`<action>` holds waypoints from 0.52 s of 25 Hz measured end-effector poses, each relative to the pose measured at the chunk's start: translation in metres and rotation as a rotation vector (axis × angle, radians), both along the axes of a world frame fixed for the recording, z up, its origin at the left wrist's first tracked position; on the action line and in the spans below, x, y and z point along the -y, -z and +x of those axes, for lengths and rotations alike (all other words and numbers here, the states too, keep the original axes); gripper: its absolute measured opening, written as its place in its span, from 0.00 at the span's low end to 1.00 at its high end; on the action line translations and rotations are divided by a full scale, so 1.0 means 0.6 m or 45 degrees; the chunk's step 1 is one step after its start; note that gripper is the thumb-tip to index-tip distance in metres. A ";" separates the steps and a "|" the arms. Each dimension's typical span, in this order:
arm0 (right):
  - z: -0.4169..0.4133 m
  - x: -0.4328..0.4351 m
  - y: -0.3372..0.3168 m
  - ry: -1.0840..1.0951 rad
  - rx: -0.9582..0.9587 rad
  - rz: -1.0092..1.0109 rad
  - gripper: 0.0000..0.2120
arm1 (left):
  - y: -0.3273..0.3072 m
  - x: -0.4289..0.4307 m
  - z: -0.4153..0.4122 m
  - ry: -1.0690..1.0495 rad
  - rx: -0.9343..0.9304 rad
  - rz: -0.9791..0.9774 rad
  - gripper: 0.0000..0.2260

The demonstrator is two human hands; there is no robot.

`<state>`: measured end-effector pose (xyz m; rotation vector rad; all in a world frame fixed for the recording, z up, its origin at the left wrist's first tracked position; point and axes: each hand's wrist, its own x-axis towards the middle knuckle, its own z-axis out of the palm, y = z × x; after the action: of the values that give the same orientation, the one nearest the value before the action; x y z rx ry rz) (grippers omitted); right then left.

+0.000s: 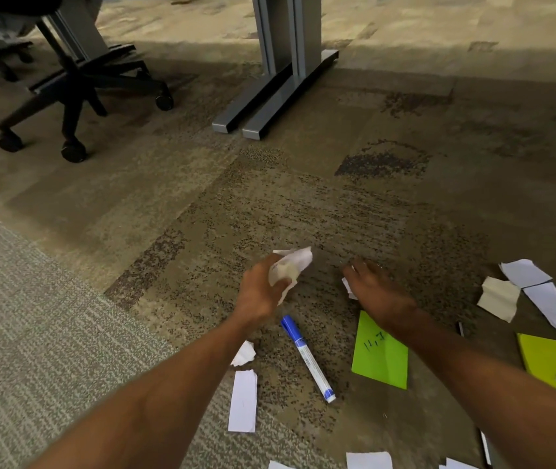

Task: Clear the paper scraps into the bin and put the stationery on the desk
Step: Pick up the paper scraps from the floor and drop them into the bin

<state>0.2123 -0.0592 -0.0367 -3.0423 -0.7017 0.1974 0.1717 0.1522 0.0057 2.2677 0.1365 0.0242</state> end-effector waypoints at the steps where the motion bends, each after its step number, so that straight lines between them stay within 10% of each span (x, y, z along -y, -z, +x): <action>1: -0.003 0.002 -0.010 -0.002 0.014 0.003 0.19 | -0.001 0.001 0.003 -0.034 -0.040 -0.084 0.18; 13: -0.025 0.262 -0.066 0.508 0.131 0.067 0.16 | 0.034 0.082 0.038 0.114 -0.046 -0.144 0.18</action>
<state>0.1973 -0.2166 0.0028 -3.0742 -0.0885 0.0154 0.1945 0.1033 -0.0144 2.1599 0.0540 -0.0696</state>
